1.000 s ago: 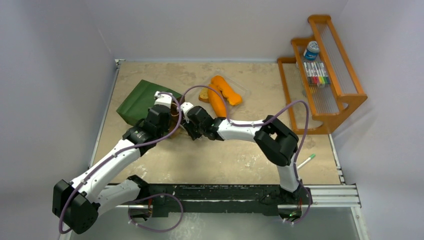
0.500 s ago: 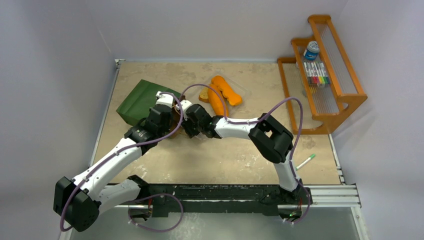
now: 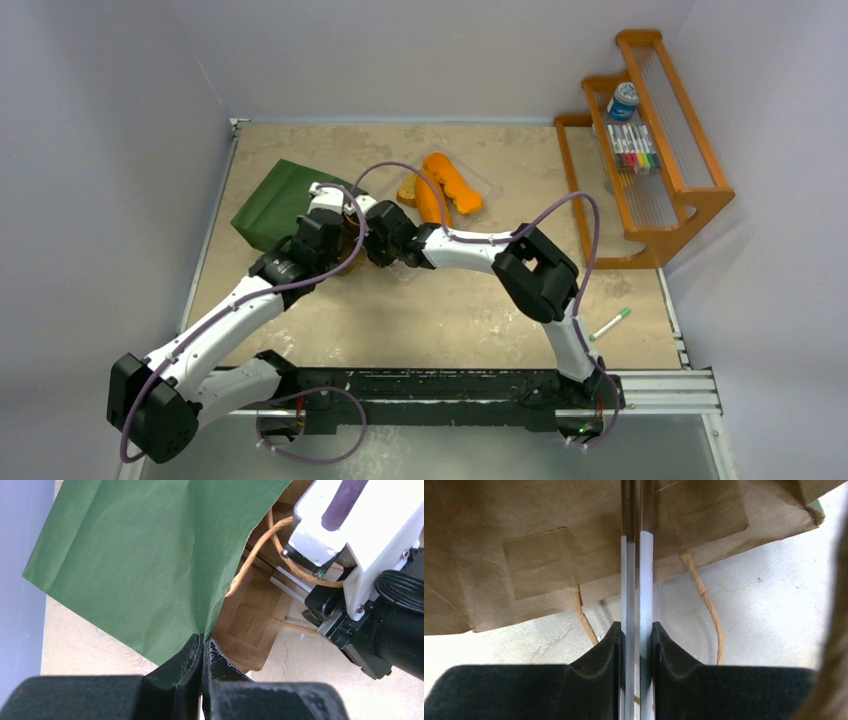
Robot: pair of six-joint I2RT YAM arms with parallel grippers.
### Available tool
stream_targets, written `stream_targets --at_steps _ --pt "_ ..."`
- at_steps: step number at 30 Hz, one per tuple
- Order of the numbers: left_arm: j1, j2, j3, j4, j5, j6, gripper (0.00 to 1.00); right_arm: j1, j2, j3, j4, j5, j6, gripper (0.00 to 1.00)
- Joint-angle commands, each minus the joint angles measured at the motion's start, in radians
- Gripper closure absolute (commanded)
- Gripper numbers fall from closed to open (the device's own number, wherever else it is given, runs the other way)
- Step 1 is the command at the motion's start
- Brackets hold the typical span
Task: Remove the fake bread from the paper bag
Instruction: Take out the fake bread from the paper bag.
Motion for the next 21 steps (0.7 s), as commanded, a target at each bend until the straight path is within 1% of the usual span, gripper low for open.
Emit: stream_targets --at_steps 1,5,9,21 --pt "0.007 -0.03 0.036 0.025 -0.088 -0.054 1.0 -0.002 -0.064 0.041 -0.084 0.004 0.02 1.0" --pt "0.007 -0.039 0.056 0.009 -0.181 -0.094 1.0 -0.002 -0.124 0.034 -0.152 0.033 0.052 1.0" --pt "0.007 -0.032 0.091 -0.008 -0.264 -0.128 1.0 -0.002 -0.204 -0.007 -0.191 0.058 0.084 1.0" --pt "0.009 0.068 0.168 -0.036 -0.379 -0.217 1.0 0.001 -0.424 -0.138 -0.269 0.116 0.15 1.0"
